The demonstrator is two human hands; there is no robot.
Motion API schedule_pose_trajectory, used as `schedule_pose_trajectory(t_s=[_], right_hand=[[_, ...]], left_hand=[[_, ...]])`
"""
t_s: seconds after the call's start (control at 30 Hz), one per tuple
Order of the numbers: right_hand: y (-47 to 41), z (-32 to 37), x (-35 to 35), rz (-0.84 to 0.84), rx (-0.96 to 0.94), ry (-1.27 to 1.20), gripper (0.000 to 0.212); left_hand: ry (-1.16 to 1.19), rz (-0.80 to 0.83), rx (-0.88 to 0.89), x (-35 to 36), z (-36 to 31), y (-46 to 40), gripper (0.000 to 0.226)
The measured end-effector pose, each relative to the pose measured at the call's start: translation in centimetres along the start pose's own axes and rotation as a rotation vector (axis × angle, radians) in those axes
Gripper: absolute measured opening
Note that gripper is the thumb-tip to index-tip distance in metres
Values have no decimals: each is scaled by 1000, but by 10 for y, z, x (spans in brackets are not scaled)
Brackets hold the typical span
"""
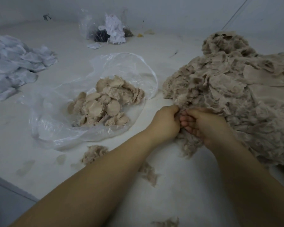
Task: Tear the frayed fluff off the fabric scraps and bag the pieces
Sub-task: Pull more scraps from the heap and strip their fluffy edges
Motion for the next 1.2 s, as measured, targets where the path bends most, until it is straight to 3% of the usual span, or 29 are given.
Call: schedule_pose_trajectory(t_s=[0.2, 0.37, 0.47, 0.57, 0.63, 0.7, 0.87, 1.07, 1.2], right_hand=[[1, -7, 4, 17, -105, 77, 23], [5, -10, 11, 85, -172, 130, 16], [7, -7, 14, 128, -189, 128, 13], [8, -6, 14, 142, -204, 121, 9], [9, -7, 15, 162, -195, 116, 10], [9, -9, 15, 183, -164, 117, 13], [9, -10, 14, 225, -106, 50, 21], [9, -7, 13, 188, -138, -11, 34], [12, -9, 15, 258, -158, -5, 36]], left_hand=[[161, -144, -74, 5, 14, 14, 12], [294, -136, -201, -20, 27, 19, 16], [306, -112, -162, -30, 25, 20, 11], [316, -85, -129, -33, 24, 18, 28], [260, -84, -103, -33, 22, 16, 10], [234, -137, -134, -30, 21, 13, 18], [449, -216, -103, -25, 21, 17, 26], [642, -41, -132, -22, 20, 21, 27], [687, 52, -139, -24, 20, 27, 26]])
Point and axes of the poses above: each hand's wrist, its own y-axis away from the middle knuckle, its own x-axis out of the palm, z = x × y, the point moved 1 cm from there along -y, towards the middle knuckle, and after that the axes turned 15 degrees about -x, right-handed, at the moved point
